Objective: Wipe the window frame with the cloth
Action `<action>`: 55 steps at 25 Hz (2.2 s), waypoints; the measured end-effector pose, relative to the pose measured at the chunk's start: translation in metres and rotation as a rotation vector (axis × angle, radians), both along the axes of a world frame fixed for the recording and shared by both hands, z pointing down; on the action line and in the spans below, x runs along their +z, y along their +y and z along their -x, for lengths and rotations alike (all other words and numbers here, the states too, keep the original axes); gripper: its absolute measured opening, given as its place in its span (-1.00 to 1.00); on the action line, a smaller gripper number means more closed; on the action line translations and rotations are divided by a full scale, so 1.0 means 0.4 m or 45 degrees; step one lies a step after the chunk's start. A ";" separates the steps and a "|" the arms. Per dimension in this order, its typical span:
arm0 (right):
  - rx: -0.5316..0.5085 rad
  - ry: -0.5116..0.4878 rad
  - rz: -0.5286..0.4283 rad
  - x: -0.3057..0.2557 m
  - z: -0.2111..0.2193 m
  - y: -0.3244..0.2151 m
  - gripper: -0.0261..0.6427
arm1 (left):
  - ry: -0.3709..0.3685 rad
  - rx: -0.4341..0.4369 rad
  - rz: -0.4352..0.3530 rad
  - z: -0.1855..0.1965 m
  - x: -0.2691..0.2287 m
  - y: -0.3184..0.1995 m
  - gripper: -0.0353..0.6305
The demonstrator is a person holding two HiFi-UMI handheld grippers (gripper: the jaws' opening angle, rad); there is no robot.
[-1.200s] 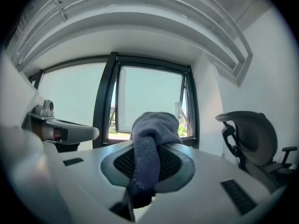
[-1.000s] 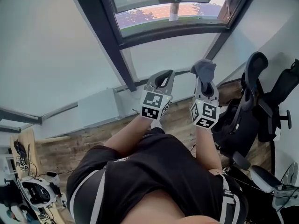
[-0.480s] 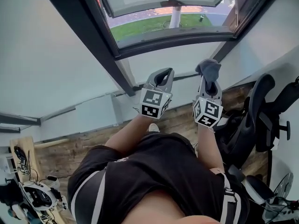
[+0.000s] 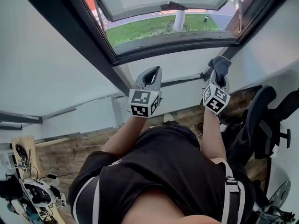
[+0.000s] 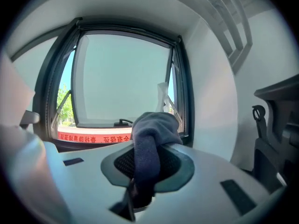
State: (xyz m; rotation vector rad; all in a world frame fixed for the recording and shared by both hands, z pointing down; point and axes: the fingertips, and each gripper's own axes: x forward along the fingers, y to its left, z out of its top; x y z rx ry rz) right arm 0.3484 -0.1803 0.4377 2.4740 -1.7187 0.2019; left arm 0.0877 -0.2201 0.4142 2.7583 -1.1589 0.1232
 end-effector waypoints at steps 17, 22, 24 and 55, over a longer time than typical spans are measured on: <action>0.269 -0.087 0.104 0.075 -0.426 -0.282 -0.71 | -0.037 -0.162 0.011 -0.016 0.006 -0.173 -0.87; 0.338 -0.100 0.171 0.128 -0.519 -0.340 -0.71 | -0.047 -0.229 0.007 0.002 0.009 -0.220 -0.88; 0.360 -0.106 0.201 0.149 -0.557 -0.359 -0.71 | -0.050 -0.251 0.011 0.008 0.012 -0.240 -0.88; 0.139 0.153 0.792 0.245 -0.738 -0.561 -0.74 | -0.073 -0.359 0.121 -0.013 0.111 -0.290 -0.88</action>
